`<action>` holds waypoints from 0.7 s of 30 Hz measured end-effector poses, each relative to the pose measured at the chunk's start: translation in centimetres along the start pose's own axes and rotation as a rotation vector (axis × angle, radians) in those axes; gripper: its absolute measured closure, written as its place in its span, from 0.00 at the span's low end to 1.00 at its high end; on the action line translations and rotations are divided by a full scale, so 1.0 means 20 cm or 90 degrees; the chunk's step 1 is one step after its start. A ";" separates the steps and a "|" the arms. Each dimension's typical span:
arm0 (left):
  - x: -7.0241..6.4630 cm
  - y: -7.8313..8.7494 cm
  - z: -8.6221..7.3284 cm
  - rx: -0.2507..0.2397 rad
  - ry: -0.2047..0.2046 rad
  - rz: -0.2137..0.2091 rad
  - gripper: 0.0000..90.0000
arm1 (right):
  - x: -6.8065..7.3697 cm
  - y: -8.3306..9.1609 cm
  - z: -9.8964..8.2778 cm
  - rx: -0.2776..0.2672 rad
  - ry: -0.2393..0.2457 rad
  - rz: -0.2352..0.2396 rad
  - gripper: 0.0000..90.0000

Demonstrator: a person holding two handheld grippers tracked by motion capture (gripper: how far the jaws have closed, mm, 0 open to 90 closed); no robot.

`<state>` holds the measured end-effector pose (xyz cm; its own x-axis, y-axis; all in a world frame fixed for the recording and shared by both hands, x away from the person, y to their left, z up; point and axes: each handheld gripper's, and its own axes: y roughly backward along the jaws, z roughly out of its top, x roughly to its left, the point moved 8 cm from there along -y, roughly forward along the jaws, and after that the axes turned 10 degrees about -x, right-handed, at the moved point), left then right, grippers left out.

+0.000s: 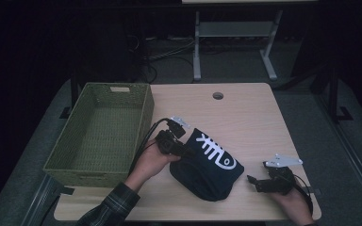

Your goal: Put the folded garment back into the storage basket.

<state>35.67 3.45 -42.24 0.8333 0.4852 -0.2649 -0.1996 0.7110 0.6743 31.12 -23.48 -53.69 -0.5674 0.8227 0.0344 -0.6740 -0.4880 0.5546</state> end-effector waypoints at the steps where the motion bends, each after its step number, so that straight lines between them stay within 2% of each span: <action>1: -0.01 0.01 0.01 0.002 -0.006 0.000 0.84 | 0.00 0.00 0.00 0.000 0.001 0.001 0.16; 14: -0.07 0.15 0.14 0.001 -0.044 0.008 0.84 | 0.00 0.00 0.00 0.001 0.000 0.000 0.16; 21: -0.08 0.22 0.18 0.004 -0.050 0.009 0.84 | 0.00 0.00 0.00 0.000 0.000 -0.001 0.16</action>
<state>35.33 4.04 -36.31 0.8683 0.4536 -0.2007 -0.2088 0.7013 0.6816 31.12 -23.51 -53.69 -0.5660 0.8237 0.0338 -0.6747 -0.4863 0.5552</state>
